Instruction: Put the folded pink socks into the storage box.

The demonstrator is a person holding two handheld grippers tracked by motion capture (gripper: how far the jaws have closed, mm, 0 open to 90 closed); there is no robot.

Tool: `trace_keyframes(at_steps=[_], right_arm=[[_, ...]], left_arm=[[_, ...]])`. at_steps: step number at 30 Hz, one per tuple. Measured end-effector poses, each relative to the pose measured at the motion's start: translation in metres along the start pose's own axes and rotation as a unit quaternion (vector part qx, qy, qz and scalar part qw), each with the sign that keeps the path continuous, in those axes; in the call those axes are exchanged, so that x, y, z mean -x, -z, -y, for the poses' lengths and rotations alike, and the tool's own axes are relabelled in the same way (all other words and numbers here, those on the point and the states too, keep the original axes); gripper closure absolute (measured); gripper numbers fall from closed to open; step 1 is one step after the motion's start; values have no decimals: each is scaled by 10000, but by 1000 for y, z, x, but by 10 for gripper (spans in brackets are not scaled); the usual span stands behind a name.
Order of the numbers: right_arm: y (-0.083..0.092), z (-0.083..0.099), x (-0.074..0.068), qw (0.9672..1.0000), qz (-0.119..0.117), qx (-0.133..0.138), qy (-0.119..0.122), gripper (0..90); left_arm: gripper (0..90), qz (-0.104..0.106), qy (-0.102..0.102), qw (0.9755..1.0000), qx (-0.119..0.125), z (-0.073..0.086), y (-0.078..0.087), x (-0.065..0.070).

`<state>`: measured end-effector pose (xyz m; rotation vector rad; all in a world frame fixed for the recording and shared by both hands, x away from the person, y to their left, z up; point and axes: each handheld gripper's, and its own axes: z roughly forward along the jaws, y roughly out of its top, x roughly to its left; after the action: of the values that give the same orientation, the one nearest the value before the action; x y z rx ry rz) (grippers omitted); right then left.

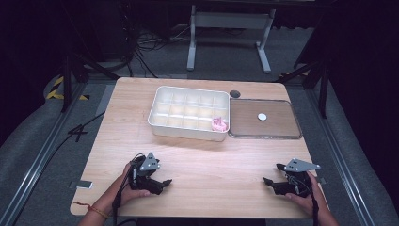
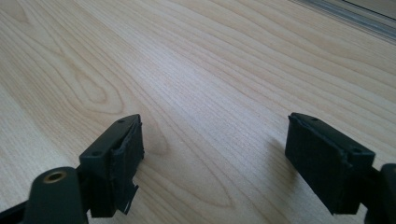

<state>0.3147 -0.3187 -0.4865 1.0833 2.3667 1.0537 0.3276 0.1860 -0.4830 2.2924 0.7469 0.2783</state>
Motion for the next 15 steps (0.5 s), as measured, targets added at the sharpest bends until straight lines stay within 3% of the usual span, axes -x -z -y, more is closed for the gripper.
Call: trace_keyframes(at_steps=[15], right_arm=[[0,0,0,10000,19,-21,-10,187]], left_arm=[[121,-7,-8,10000,12,0,0,0]])
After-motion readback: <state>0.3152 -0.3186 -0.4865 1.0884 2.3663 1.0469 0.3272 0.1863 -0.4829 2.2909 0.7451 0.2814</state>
